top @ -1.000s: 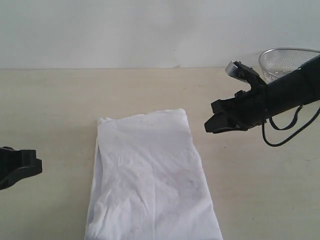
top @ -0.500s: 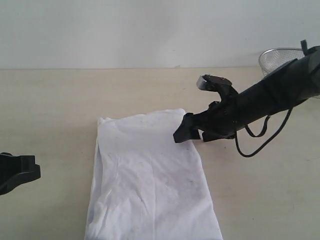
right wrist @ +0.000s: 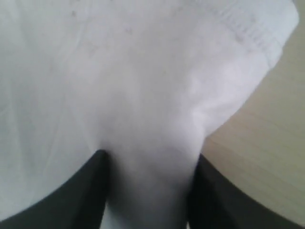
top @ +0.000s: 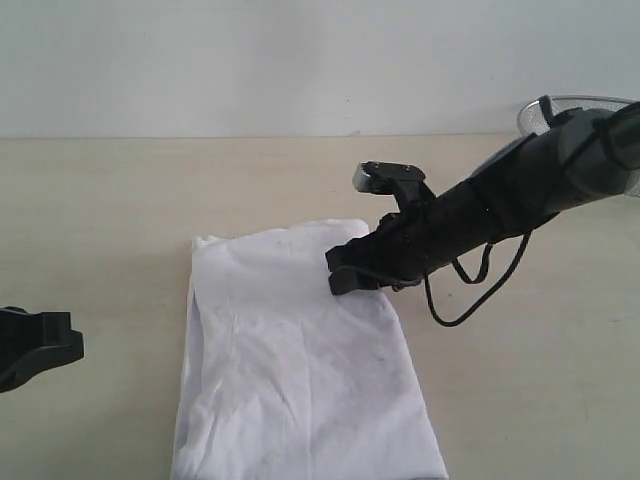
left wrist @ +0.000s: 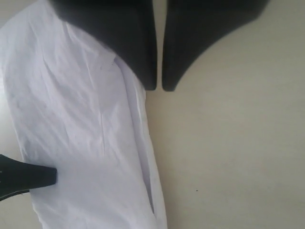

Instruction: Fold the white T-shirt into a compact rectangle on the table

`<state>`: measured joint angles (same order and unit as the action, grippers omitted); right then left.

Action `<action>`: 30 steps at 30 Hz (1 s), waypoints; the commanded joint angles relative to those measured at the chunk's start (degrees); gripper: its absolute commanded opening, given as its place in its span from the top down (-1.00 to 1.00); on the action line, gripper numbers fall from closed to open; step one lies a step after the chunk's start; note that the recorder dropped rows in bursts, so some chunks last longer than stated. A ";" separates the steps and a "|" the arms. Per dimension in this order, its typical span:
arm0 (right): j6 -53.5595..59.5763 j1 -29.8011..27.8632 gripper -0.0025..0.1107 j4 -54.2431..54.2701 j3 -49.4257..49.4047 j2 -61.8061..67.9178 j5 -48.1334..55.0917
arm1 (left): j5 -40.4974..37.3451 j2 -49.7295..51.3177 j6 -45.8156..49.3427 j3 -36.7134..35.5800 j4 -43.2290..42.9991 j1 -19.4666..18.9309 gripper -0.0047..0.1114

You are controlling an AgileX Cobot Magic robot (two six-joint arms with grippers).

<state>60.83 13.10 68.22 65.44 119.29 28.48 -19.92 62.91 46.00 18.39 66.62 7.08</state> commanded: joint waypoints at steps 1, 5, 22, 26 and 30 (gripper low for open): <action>-0.95 0.20 0.94 -1.16 0.77 3.68 0.27 | -1.48 -0.43 0.01 -0.17 0.34 -0.13 0.84; 0.36 0.20 0.96 -1.02 7.33 4.06 3.50 | -0.84 -0.43 0.28 -0.17 0.34 -0.13 0.84; -15.84 0.52 0.96 -10.44 50.94 23.51 11.80 | 4.42 -0.43 -0.10 -0.17 0.44 -0.13 0.84; -21.23 -0.82 0.96 -12.41 56.08 26.55 8.49 | 6.49 -0.43 -0.31 0.63 3.44 -0.13 0.84; -26.50 -2.93 0.96 -11.88 58.48 28.67 4.76 | 6.49 0.35 0.05 2.69 3.43 -0.13 0.84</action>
<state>37.77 12.11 55.98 122.09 147.22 36.59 -14.15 62.91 46.00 19.73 69.13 7.08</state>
